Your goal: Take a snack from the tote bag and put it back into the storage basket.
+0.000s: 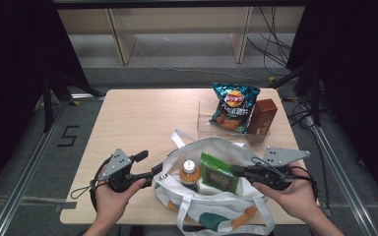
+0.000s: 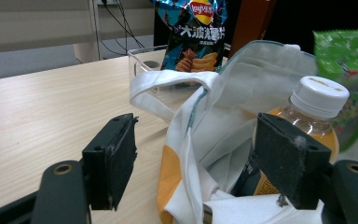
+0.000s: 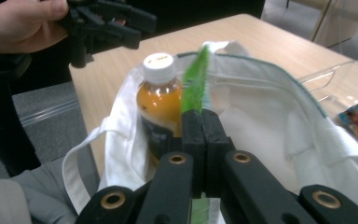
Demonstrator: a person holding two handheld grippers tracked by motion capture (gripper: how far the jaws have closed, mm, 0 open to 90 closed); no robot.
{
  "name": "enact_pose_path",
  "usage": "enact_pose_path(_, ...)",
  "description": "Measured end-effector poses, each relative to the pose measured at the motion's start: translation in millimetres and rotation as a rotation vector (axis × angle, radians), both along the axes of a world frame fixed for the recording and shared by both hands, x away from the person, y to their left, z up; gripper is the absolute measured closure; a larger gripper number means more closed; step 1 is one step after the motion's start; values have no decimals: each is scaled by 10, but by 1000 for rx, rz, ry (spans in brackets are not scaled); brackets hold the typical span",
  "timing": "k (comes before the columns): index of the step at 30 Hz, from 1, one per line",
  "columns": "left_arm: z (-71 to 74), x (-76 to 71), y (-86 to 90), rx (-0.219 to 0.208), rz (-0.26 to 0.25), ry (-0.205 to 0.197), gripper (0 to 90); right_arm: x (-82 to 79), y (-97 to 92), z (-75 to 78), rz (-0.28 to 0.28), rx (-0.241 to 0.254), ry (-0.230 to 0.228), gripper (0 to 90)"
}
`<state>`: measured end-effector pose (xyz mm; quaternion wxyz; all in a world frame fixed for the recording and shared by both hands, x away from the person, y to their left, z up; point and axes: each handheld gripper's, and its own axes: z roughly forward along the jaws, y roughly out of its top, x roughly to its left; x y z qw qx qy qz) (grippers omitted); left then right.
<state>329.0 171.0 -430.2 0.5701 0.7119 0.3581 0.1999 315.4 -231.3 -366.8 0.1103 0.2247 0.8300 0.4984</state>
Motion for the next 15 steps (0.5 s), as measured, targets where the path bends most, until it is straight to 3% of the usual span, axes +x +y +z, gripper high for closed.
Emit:
enact_pose_path(2, 0, 0, 0, 0, 0, 0, 291, 17, -11, 21, -9, 8, -20, 900)
enact_pose_path(8, 2, -1, -1, -1, 1, -1, 291, 44, -33, 91, -26, 29, -24, 900)
enact_pose_path(9, 1, -2, -2, -1, 0, -1, 291, 57, -39, 103, -31, 29, -50, 900)
enact_pose_path(15, -1, 1, -1, -2, 0, -2, 291, 84, -37, 178, -38, 45, -50, 900)
